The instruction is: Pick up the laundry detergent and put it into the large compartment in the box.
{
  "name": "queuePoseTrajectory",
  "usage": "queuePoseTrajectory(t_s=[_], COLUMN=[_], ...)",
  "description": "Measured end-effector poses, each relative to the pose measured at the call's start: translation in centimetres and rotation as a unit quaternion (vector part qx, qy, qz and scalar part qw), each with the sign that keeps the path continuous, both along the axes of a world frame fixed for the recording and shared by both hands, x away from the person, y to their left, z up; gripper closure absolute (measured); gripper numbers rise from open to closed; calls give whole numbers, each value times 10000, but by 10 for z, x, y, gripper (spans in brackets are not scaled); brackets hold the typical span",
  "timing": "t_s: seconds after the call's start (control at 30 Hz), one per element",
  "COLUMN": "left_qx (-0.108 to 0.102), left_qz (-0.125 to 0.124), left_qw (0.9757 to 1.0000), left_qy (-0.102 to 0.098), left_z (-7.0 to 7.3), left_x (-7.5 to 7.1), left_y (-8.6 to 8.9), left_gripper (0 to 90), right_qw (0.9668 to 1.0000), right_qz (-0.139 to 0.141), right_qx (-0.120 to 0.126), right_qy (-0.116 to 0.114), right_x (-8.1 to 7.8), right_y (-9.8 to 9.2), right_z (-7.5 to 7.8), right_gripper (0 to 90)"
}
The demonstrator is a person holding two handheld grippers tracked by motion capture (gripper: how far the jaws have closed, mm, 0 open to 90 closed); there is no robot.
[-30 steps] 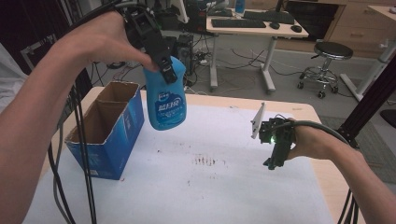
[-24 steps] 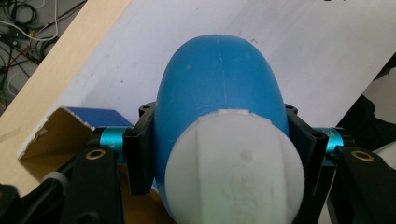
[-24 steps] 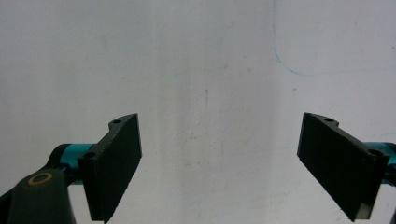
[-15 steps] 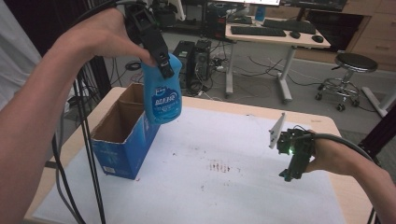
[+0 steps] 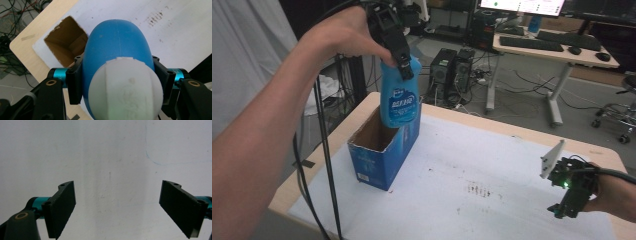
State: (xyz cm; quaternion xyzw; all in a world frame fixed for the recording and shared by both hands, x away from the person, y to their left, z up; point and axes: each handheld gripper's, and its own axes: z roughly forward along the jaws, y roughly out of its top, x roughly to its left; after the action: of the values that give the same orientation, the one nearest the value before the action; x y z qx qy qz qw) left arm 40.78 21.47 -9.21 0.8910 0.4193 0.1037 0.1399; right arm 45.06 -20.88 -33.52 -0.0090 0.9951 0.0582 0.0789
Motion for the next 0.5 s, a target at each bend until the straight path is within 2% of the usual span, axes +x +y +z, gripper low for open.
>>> queuePoseTrajectory(t_s=[0.2, 0.5], left_qx=[62, 145], left_qz=[160, 260], left_qw=[9998, 9995], left_qy=[43, 115], left_z=[-6, -20], left_x=[-1, 3], left_y=[18, 31], left_gripper=[383, 383], right_qw=[10000, 10000], right_qz=[7, 18], right_qx=[-2, -36], right_qy=[4, -17], right_x=[0, -1], right_y=[0, 1], right_z=[1, 0], right_gripper=[129, 129])
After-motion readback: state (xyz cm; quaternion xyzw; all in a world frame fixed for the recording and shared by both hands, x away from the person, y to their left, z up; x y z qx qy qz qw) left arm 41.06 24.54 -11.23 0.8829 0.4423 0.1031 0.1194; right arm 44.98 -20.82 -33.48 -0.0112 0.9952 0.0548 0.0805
